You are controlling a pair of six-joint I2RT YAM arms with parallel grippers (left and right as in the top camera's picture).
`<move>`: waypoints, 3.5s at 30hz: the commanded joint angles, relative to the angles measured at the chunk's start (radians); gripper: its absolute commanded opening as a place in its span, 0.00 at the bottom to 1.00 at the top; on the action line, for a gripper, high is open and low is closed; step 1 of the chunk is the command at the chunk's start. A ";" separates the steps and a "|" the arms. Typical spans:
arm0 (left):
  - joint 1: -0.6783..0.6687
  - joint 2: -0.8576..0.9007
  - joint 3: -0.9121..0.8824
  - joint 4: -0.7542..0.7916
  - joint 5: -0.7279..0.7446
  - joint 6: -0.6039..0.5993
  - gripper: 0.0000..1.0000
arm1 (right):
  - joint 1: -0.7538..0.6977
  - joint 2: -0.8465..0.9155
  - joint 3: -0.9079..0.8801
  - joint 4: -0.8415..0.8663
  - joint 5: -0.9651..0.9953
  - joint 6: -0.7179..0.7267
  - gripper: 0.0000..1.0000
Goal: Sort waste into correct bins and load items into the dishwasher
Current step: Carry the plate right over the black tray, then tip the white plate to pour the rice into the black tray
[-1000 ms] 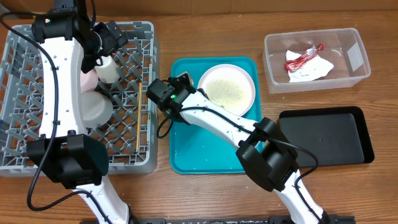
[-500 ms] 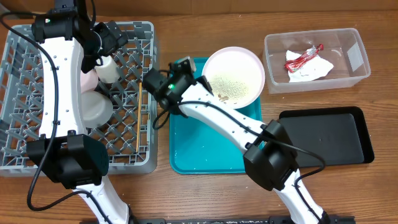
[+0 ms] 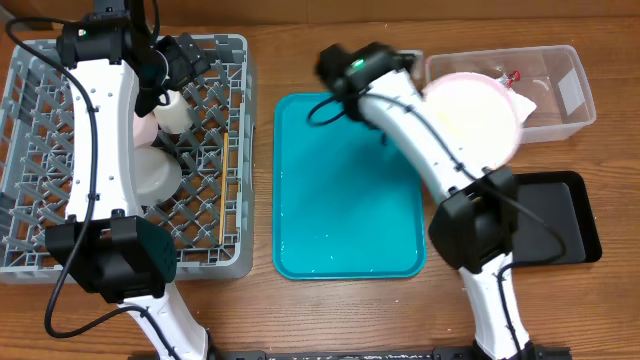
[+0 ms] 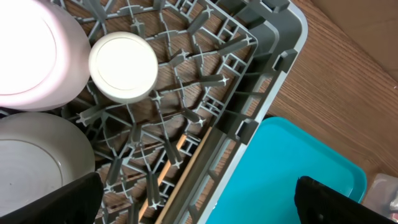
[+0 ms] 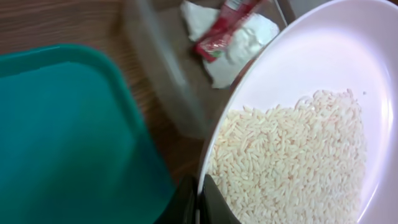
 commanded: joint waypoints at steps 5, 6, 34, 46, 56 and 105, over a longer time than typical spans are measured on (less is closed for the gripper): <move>-0.006 -0.026 0.009 0.003 -0.007 -0.013 1.00 | -0.126 -0.068 0.028 -0.023 -0.096 0.122 0.04; -0.006 -0.026 0.009 0.003 -0.007 -0.013 1.00 | -0.142 -0.079 0.028 -0.024 -0.106 0.132 0.03; -0.007 -0.026 0.009 0.003 -0.007 -0.013 1.00 | -0.625 -0.229 0.015 0.067 -0.623 0.202 0.03; -0.007 -0.026 0.009 0.003 -0.007 -0.013 1.00 | -0.641 -0.229 -0.040 0.075 -0.632 0.267 0.03; -0.007 -0.026 0.009 0.003 -0.007 -0.013 1.00 | -0.758 -0.229 -0.120 0.095 -0.797 0.240 0.03; -0.007 -0.026 0.009 0.003 -0.007 -0.013 1.00 | -1.084 -0.240 -0.227 -0.024 -1.593 -0.284 0.03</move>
